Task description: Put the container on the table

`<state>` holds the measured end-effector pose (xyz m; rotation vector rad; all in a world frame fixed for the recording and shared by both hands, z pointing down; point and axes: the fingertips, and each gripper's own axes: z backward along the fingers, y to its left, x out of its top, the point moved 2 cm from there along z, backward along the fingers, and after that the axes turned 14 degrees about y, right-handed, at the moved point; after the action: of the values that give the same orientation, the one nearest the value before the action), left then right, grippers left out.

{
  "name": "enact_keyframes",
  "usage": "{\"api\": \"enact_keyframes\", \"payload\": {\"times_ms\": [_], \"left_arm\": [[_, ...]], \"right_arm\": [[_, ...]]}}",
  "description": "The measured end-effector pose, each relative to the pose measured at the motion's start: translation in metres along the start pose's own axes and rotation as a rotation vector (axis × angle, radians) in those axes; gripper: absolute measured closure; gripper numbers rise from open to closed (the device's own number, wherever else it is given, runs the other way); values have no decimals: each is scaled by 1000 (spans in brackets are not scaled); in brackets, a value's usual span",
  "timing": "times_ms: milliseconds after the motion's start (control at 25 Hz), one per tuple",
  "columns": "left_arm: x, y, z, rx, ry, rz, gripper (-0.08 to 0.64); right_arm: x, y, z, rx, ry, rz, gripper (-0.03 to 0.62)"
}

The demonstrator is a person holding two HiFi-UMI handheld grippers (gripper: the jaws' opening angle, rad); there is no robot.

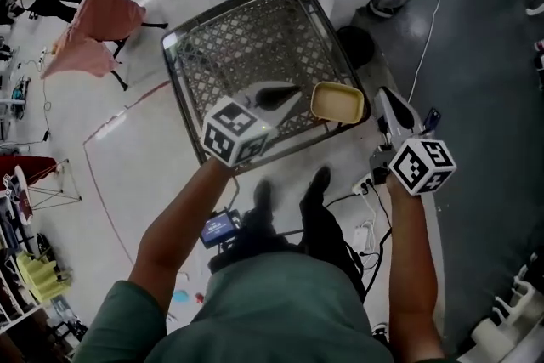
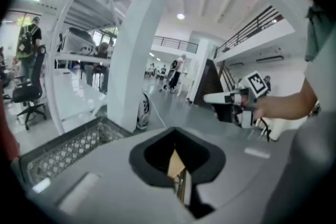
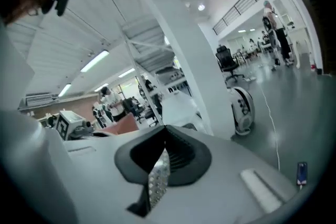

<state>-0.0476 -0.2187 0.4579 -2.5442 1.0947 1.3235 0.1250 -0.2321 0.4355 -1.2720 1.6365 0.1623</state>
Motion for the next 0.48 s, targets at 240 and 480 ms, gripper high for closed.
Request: {"api": "enact_keyframes", "payload": {"times_ms": [240, 480], "left_arm": [[53, -43, 141, 32, -193, -129, 558], [78, -69, 262, 118, -400, -203, 559]], "right_arm": [[67, 127, 110, 110, -207, 208, 588], [91, 235, 192, 125, -326, 422, 589]]}}
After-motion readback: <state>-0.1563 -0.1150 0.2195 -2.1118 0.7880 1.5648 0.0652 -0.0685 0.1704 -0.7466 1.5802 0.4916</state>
